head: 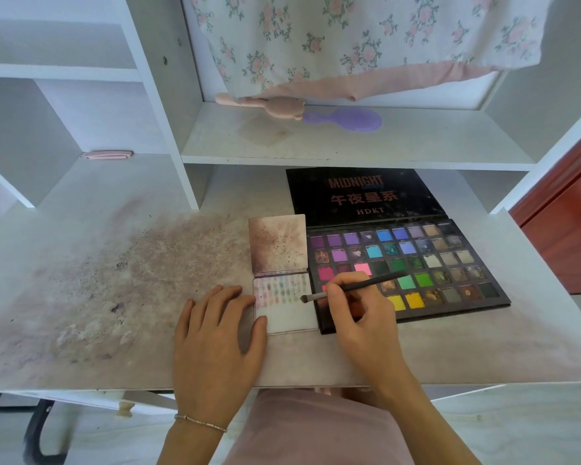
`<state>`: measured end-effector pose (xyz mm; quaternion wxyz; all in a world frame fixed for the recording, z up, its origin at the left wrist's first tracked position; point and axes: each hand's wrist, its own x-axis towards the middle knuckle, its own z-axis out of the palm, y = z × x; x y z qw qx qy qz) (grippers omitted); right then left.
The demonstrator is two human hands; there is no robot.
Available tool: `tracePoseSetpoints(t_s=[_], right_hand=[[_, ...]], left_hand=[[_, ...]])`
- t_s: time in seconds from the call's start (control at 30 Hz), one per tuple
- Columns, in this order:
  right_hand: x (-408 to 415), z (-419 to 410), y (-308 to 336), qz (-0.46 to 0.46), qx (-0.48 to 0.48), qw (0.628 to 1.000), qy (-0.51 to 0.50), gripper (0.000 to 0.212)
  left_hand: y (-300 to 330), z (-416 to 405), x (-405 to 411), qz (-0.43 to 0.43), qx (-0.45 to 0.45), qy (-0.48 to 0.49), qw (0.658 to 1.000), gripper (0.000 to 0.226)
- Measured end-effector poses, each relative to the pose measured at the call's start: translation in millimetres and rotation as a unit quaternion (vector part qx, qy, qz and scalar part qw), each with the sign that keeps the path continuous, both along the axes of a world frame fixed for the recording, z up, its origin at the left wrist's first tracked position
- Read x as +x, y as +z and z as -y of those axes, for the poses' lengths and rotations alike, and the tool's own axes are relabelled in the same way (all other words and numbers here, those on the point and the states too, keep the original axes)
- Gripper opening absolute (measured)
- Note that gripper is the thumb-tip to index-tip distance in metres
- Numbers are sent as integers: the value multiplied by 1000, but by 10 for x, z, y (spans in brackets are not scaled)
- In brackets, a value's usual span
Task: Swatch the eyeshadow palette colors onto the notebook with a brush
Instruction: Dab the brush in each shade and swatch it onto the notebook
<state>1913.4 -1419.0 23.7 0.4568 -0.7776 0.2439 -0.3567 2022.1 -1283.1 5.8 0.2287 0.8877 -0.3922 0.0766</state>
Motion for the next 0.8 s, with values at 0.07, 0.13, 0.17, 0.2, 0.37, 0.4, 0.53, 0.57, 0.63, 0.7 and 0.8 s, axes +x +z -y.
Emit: tracePoseSetpoints(t_s=[0.07,0.13,0.17,0.2,0.37,0.4,0.53,0.57,0.63,0.7,0.8], right_hand=[[-55,43,1,7,-9,1000,-14,16],[-139,106,8,11,-9,999,-32,19],[-193,148,6,10,-14,999,-41,20],[-251,194,8,7,-24,998,-52,21],[-560,472,3,-5,-33,993,-111,23],[-620,532,-8,-4,-28,992,-125,22],[-803,732,-36,-18,-39,979,-197,19],[-831,769,-40,-24,-42,975,-218,18],[-872,835,-49,-28,-40,965,-258,15],[-888,887,-50,-27,-32,956,-289,13],[-883,927,-39,-41,-29,949,-310,15]], left_hand=[[-5,-2,-1,1,0,-1,1000,41],[-10,-1,3,3,0,-2,1000,42],[-14,-2,4,3,0,-3,1000,42],[-18,-1,5,2,-1,-3,1000,42],[-23,1,5,2,0,-3,1000,41],[-24,1,4,3,0,-4,1000,42],[-31,2,2,5,-5,0,1000,43],[-34,3,2,6,-7,0,1000,43],[-45,6,5,10,-11,0,1000,44],[-52,6,6,11,-16,1,1000,44],[-47,10,1,10,-20,3,1000,46]])
